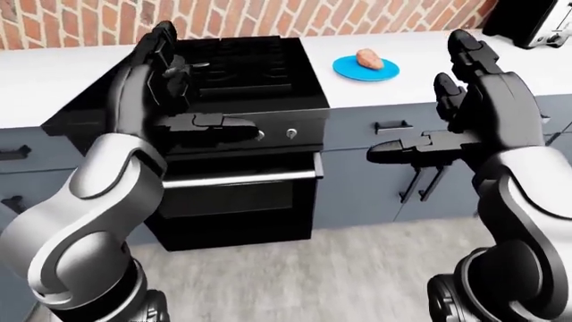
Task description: Pick the sweet potato from the plate and place it in the pan.
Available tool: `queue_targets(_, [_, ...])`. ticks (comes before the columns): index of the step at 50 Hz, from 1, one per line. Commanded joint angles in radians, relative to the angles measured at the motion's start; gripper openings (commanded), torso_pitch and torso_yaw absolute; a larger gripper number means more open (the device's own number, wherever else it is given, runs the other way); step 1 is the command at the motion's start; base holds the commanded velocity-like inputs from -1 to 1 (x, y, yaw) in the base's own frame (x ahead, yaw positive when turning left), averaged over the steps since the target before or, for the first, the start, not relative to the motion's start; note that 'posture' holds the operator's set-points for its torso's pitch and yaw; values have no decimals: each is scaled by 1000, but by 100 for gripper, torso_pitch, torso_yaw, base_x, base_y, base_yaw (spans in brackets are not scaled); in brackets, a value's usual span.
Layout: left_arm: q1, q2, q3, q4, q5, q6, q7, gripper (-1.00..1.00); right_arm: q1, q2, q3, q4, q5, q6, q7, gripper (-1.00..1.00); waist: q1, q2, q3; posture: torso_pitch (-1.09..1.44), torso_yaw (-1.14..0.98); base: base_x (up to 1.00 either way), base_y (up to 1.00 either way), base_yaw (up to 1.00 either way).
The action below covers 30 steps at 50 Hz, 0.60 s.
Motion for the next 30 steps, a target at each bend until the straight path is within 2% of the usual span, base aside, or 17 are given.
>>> queue_targets(1, [-31, 16, 29, -22, 10, -38, 7, 100, -32, -5, 2, -20, 1, -40, 1, 100, 6, 1, -19, 0, 0, 18, 0, 0])
queue_targets(3, [-29, 18, 27, -18, 12, -41, 5, 100, -29, -2, 3, -14, 1, -48, 0, 100, 5, 17, -10, 0, 0, 18, 0, 0])
queue_targets(5, [-30, 19, 27, -15, 13, -44, 3, 100, -34, -3, 4, -11, 1, -45, 0, 100, -1, 44, -9, 0, 0, 18, 0, 0])
queue_targets(7, [-30, 19, 25, -14, 16, -46, 1, 100, -29, -4, 2, -11, 0, -49, 1, 100, -9, 95, -23, 0, 0, 18, 0, 0])
queue_targets(8, [-30, 18, 25, -15, 15, -45, 2, 100, -31, -5, 3, -12, 0, -48, 2, 100, -17, 105, -35, 0, 0, 18, 0, 0])
queue_targets(9, [-30, 18, 24, -15, 16, -45, 2, 100, -35, -7, 4, -14, -1, -40, 1, 100, -1, 87, -25, 0, 0, 18, 0, 0])
queue_targets(10, [-29, 18, 23, -15, 17, -46, 1, 100, -29, -6, 2, -13, 0, -47, 3, 100, -7, 102, -20, 0, 0, 18, 0, 0])
queue_targets(13, [-31, 16, 23, -17, 17, -44, 2, 100, -32, -5, 4, -11, -1, -47, 1, 100, 1, 79, -27, 0, 0, 18, 0, 0])
queue_targets(17, [-30, 16, 26, -19, 16, -43, 2, 100, -29, -4, 6, -15, -2, -45, 1, 100, 6, 43, -19, 0, 0, 18, 0, 0])
queue_targets(19, [-29, 15, 25, -20, 16, -43, 2, 100, -29, -4, 6, -15, -2, -44, 2, 100, 12, 11, -20, 0, 0, 18, 0, 0])
queue_targets(20, [-28, 15, 25, -20, 16, -43, 2, 100, -30, -4, 7, -16, -2, -43, 2, 100, 15, -15, -27, 0, 0, 18, 0, 0])
queue_targets(21, [-28, 15, 26, -21, 16, -44, 3, 100, -31, -4, 8, -16, -3, -41, 2, 100, 15, -53, -39, 0, 0, 16, 0, 0])
queue_targets(22, [-27, 16, 25, -20, 17, -45, 2, 100, -33, -4, 9, -18, -3, -38, 2, 100, 7, -8, -32, 0, 0, 18, 0, 0])
queue_targets(23, [-27, 16, 25, -21, 17, -45, 2, 100, -33, -5, 9, -19, -3, -38, 2, 100, 12, -29, -27, 0, 0, 18, 0, 0])
queue_targets(24, [-28, 15, 25, -22, 16, -43, 3, 100, -32, -5, 9, -17, -3, -41, 3, 100, 8, -27, -27, 0, 0, 18, 0, 0])
queue_targets(26, [-29, 15, 27, -23, 14, -40, 4, 100, -29, -5, 11, -15, -3, -44, 4, 100, 6, -14, -30, 0, 0, 18, 0, 0])
queue_targets(30, [-30, 15, 27, -24, 11, -39, 6, 100, -31, -6, 13, -17, -5, -41, 5, 100, 2, 21, -12, 0, 0, 18, 0, 0])
